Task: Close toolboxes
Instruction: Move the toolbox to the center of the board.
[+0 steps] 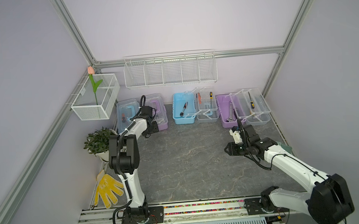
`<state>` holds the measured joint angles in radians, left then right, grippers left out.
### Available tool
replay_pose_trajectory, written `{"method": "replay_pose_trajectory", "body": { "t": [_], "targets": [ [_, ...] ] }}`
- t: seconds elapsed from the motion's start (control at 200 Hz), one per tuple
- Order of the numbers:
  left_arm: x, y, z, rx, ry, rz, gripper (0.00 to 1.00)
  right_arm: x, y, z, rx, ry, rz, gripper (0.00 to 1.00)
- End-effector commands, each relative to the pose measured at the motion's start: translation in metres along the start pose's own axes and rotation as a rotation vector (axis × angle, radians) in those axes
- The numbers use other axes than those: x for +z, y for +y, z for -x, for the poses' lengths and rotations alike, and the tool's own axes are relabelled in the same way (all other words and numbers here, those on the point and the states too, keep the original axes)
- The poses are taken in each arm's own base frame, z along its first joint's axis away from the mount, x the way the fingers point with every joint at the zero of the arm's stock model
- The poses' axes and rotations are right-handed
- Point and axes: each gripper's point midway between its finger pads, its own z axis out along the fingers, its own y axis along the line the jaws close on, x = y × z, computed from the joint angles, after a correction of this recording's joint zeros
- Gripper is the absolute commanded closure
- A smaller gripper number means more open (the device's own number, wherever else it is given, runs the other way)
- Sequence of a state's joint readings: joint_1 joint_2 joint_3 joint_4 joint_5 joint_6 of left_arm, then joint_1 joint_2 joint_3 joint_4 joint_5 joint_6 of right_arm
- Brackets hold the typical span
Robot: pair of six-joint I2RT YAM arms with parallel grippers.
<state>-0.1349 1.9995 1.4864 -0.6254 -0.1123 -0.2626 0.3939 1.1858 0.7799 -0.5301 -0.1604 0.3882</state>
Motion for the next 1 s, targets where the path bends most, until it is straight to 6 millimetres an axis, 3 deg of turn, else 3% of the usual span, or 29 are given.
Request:
{"method": "replay_pose_trajectory", "body": {
  "t": [0.0, 0.125, 0.195, 0.215, 0.37, 0.51, 0.65, 0.83, 0.995],
  "targets": [
    [0.007, 0.009, -0.007, -0.014, 0.021, 0.031, 0.37, -0.001, -0.001, 0.006, -0.004, -0.005, -0.012, 0.57],
    [-0.01, -0.01, -0.008, 0.023, -0.007, -0.003, 0.35, 0.0, 0.005, 0.033, 0.006, -0.073, -0.009, 0.54],
    [-0.028, -0.025, -0.009, 0.059, -0.035, -0.012, 0.28, 0.003, 0.007, 0.056, 0.017, -0.138, -0.014, 0.5],
    [-0.033, -0.029, -0.009, 0.065, -0.043, -0.012, 0.26, -0.001, 0.013, 0.072, 0.014, -0.181, -0.007, 0.5],
    [-0.079, -0.051, -0.017, 0.087, -0.098, -0.051, 0.15, 0.008, 0.023, 0.134, -0.011, -0.261, -0.04, 0.49],
    [-0.113, -0.06, -0.04, 0.089, -0.121, -0.113, 0.12, 0.016, 0.019, 0.19, 0.007, -0.309, -0.059, 0.51],
    [-0.129, -0.07, -0.067, 0.103, -0.118, -0.175, 0.12, 0.034, 0.01, 0.238, 0.013, -0.322, -0.103, 0.56],
    [-0.149, -0.09, -0.09, 0.151, -0.126, -0.244, 0.12, 0.065, 0.0, 0.276, 0.02, -0.27, -0.121, 0.59],
    [-0.166, -0.091, -0.106, 0.178, -0.131, -0.275, 0.12, 0.089, -0.01, 0.283, -0.014, -0.174, -0.167, 0.63]
  ]
}}
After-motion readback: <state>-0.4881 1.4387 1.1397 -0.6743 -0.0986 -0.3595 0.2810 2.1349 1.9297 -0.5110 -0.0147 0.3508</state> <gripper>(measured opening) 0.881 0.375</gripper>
